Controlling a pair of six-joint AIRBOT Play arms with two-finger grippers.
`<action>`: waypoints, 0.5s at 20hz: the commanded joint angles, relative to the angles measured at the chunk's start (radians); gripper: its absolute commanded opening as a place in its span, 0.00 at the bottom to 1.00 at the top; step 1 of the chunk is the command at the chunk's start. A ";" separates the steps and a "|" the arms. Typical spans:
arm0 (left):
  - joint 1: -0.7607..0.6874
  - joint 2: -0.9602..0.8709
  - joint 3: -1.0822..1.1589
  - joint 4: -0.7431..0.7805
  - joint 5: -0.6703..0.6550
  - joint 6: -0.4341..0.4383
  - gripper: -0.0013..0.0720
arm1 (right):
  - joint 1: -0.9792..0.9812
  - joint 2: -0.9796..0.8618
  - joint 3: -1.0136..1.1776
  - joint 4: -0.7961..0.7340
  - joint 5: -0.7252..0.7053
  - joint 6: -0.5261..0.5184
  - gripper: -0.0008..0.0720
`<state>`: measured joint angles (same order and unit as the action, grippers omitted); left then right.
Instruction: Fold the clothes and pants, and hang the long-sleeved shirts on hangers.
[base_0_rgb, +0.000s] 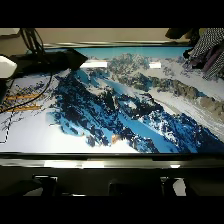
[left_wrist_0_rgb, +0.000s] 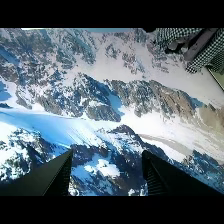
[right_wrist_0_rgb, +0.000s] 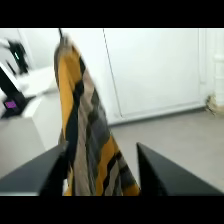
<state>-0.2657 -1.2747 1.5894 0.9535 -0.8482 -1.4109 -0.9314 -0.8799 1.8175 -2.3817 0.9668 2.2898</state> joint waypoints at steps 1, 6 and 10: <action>0.062 0.051 0.000 0.002 -0.001 -0.011 0.69 | 0.000 0.097 0.000 0.128 -0.188 0.047 0.33; 0.149 0.096 0.000 0.002 -0.119 0.001 0.05 | 0.006 -0.001 0.000 1.229 -0.250 -0.658 0.04; 0.164 0.105 0.000 0.143 -0.223 0.000 0.04 | 0.298 -0.188 0.000 1.413 0.076 -0.842 0.04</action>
<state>-0.1184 -1.1812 1.5894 0.9970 -0.9894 -1.4139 -0.7986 -0.9646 1.8164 -1.2392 0.8608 1.6699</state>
